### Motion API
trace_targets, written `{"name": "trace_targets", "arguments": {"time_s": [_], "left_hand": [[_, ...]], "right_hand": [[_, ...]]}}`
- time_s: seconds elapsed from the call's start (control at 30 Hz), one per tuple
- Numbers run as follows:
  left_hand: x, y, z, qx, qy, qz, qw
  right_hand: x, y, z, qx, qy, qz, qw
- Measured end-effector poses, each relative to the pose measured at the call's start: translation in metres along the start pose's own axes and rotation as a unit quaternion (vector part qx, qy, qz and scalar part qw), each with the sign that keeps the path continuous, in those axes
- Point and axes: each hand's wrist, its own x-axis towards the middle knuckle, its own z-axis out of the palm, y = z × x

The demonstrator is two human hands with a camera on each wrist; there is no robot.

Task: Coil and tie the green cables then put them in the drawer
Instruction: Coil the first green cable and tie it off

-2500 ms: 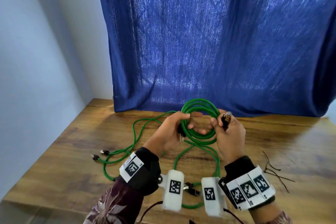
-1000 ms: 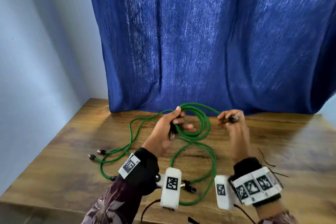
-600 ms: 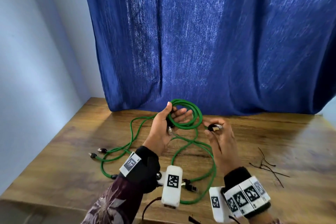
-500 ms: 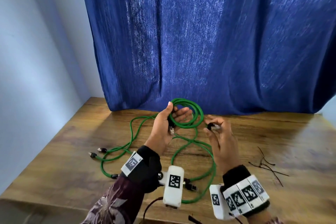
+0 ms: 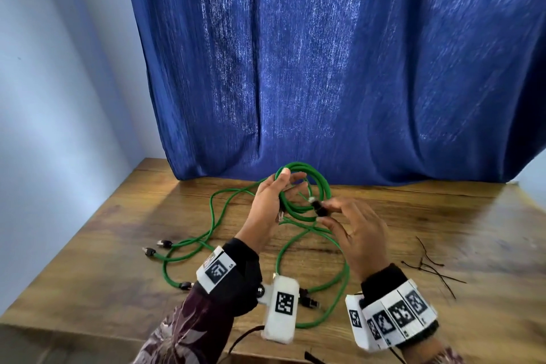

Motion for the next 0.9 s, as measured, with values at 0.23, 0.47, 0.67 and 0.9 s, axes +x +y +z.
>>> {"name": "trace_targets", "arguments": {"time_s": [0.23,0.47,0.67,0.9], "left_hand": [[-0.01,0.001,0.004,0.035,-0.054,-0.005,0.998],[-0.014,-0.004,0.006,0.049,-0.022,-0.002,0.999],[-0.014,-0.014,0.0,0.044,-0.012,-0.008,0.999],[-0.015,-0.005,0.004,-0.007,-0.052,-0.038,0.998]], "right_hand": [[0.004,0.0,0.003,0.016,-0.006,0.028,0.999],[0.014,-0.006,-0.013,-0.016,0.004,0.037,0.999],[0.021,-0.008,-0.026,0.081,0.041,0.053,0.994],[0.003,-0.001,0.0,-0.072,-0.034,0.013,0.997]]}}
